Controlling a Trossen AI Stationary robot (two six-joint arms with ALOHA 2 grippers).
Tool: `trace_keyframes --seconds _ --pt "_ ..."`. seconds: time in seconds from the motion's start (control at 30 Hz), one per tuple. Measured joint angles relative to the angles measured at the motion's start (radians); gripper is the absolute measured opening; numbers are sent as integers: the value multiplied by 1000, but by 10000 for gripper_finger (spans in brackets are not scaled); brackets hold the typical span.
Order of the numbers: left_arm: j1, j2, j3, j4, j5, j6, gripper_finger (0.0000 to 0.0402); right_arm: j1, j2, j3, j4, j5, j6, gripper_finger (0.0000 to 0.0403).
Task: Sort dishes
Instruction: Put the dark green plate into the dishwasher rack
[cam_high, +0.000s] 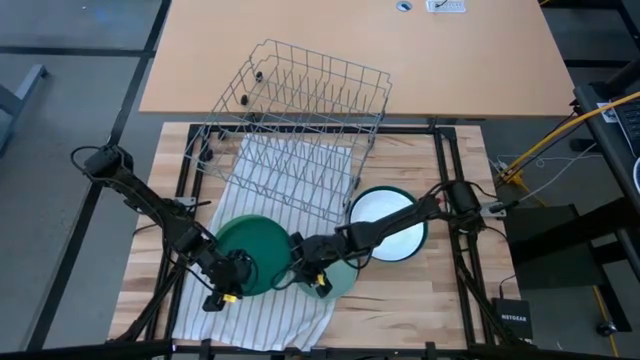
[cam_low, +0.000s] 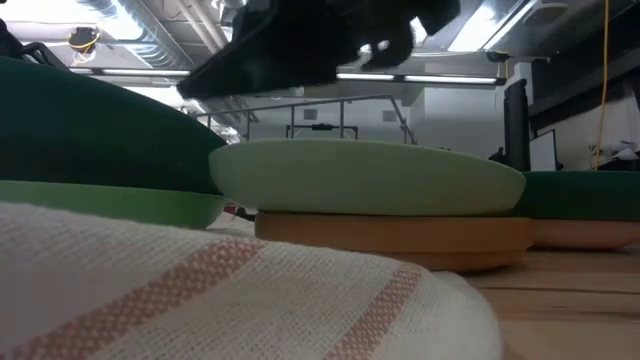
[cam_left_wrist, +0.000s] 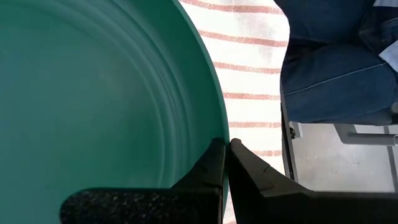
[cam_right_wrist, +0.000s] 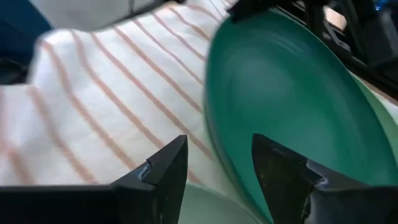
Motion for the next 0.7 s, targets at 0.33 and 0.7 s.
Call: trace_keyframes --seconds 0.33,0.7 --pt "0 0 0 54 0 -11 0 -3 3 0 7 -10 0 183" --pt "0 0 0 53 0 -12 0 -3 9 0 8 -17 0 164"
